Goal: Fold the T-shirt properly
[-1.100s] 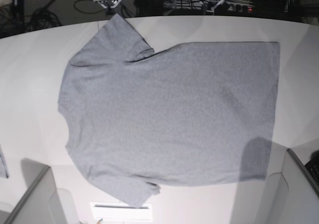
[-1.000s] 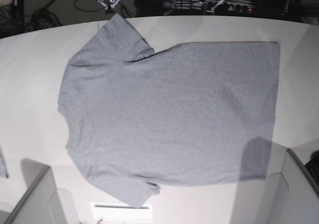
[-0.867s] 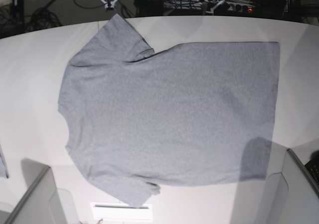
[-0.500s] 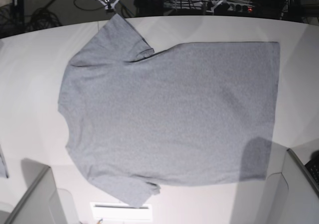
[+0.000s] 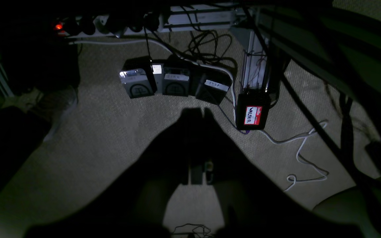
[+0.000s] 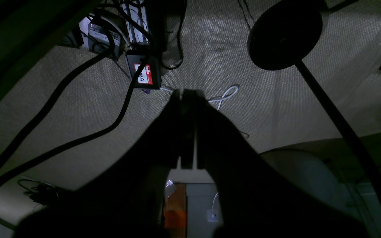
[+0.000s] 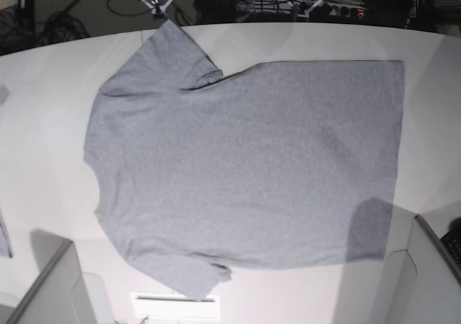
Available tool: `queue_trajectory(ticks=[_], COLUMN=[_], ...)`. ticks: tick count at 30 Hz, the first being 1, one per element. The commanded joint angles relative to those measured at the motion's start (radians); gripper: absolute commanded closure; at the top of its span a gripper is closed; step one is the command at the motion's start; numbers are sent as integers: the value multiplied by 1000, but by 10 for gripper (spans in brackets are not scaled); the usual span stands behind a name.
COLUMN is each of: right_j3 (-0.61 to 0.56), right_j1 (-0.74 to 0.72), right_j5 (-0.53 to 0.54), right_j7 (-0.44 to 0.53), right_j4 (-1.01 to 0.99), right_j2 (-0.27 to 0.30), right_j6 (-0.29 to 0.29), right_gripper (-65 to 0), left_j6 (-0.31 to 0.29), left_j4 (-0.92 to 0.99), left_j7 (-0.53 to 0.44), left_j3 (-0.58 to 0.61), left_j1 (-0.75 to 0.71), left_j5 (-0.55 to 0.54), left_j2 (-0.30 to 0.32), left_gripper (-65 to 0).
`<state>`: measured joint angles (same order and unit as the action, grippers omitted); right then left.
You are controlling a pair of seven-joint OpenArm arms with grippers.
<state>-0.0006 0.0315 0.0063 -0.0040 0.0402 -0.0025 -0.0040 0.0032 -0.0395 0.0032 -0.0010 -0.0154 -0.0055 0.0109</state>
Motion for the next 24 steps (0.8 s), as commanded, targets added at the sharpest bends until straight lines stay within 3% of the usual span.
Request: queue_trajectory(ticks=[1,8,13,24], right_j3=[-2,-3,6,6], right_j1=[3,0,72,430], right_j5=[-2,-2,4,217], right_j7=[-1,3,5,-1], right_j4=[2,7,122,616], right_j2=[5,8,57,154], right_j6=[-3,-3,-3,-1], right_gripper=[0,0,0,0], left_j6=[5,5,2,2], left_j4=[2,-6,-66,-606], left_j7=[1,-7,-10,-12], left_j3=[0,3,11,-1], left_j1=[-13,-13,-94,-452], left_j5=[-1,2,9,-6], left_j2=[1,4,5,76], left_gripper=[0,0,0,0])
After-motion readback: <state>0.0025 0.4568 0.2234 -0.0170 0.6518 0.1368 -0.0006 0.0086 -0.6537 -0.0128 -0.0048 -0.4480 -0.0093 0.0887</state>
